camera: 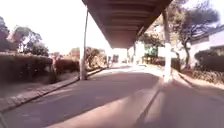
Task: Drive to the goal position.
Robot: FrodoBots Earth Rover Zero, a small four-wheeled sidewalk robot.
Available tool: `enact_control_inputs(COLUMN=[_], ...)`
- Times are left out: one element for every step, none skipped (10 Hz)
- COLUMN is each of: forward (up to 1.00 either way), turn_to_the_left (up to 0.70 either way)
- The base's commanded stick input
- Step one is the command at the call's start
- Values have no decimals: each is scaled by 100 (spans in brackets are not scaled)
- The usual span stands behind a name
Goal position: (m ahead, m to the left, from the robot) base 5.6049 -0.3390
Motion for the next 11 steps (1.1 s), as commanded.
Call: enact_control_inputs(forward=[70,70,70,70,70,70,70,70,70,70,70], turn_to_the_left=[0,0,0,0,0,0,0,0,0,0,0])
